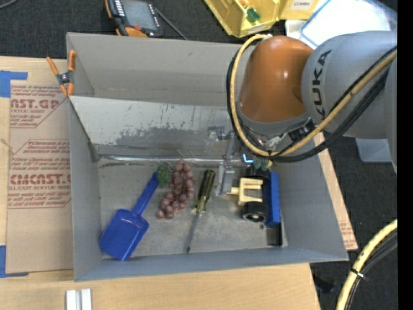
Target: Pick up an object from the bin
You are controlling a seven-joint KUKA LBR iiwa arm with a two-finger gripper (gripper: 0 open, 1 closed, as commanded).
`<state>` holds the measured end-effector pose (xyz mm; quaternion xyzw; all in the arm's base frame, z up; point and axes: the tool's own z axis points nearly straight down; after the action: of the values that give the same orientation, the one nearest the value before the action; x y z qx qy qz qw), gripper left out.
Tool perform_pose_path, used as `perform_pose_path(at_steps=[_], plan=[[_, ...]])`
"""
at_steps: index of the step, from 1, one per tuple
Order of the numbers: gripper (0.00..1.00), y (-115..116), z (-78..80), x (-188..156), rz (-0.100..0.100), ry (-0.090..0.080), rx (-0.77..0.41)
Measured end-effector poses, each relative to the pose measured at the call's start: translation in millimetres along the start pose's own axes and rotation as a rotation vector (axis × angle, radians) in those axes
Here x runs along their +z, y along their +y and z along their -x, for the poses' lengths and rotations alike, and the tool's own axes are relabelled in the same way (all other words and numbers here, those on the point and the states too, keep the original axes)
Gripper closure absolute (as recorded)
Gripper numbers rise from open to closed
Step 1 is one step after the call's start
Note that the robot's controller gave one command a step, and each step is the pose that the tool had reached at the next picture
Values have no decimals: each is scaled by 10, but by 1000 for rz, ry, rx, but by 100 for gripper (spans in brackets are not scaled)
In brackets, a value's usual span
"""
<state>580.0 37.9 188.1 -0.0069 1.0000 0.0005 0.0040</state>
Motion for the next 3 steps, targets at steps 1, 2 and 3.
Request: perform_pose_path(at_steps=[1, 2, 3], plan=[[0, 113, -143, 444, 3, 10, 150], [0, -336, -241, 631, 0, -2, -108], [0, 8, -162, 805, 5, 6, 158]])
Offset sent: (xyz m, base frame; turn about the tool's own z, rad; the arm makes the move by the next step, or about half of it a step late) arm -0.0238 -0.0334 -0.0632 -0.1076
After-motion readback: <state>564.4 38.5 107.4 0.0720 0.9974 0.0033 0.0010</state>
